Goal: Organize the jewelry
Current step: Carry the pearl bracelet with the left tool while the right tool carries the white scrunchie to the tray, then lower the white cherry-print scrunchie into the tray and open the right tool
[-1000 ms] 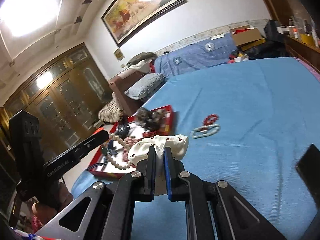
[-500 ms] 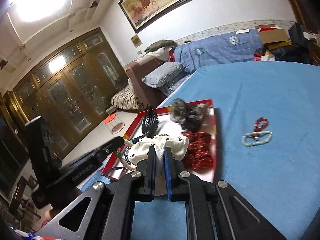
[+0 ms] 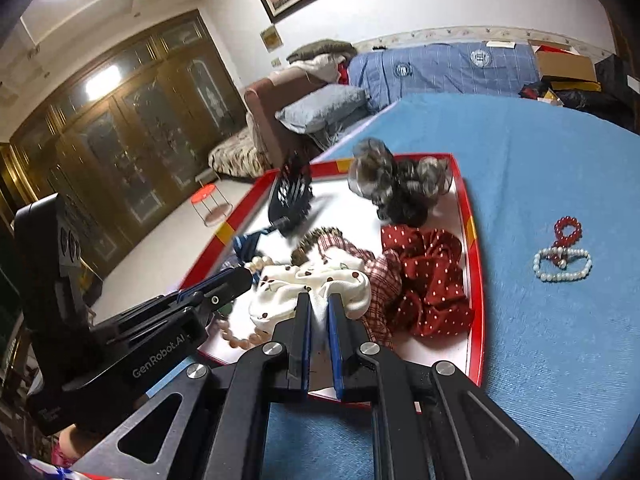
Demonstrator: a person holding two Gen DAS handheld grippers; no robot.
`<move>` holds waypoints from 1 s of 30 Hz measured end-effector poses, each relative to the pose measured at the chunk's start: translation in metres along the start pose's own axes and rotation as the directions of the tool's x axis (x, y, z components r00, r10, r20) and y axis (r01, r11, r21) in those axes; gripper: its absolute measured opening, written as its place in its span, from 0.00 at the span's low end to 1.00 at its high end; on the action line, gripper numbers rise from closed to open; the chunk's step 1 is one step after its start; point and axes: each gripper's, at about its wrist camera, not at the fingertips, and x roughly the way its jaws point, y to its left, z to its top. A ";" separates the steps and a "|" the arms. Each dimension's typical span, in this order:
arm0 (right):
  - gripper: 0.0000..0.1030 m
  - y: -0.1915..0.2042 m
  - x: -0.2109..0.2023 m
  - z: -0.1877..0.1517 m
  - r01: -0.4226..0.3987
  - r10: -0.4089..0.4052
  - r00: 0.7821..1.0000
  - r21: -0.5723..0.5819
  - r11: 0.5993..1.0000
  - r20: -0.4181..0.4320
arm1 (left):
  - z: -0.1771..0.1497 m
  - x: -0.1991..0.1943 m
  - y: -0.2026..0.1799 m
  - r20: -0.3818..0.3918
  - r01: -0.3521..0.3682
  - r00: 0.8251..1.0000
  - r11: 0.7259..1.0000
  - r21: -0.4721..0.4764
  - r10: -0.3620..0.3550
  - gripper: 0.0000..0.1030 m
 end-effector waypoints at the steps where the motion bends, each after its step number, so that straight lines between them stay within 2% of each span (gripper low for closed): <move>1: 0.10 -0.002 0.001 -0.001 0.006 -0.006 1.000 0.001 1.000 -0.002 | 0.000 0.002 0.002 -0.006 0.005 1.000 1.000 -0.010 -0.005 0.09; 12: 0.10 -0.011 0.017 -0.002 0.065 -0.064 0.997 0.015 0.998 -0.046 | 0.000 0.018 -0.003 -0.074 -0.045 0.996 0.999 0.006 0.045 0.09; 22: 0.10 -0.027 0.027 0.003 0.156 -0.154 0.987 0.047 0.987 -0.056 | -0.003 0.018 -0.006 -0.076 -0.049 0.996 0.999 0.018 0.051 0.09; 30: 0.10 -0.028 0.027 -0.001 0.180 -0.177 0.982 0.035 0.983 -0.062 | -0.004 0.016 -0.005 -0.074 -0.058 0.996 0.998 0.017 0.059 0.09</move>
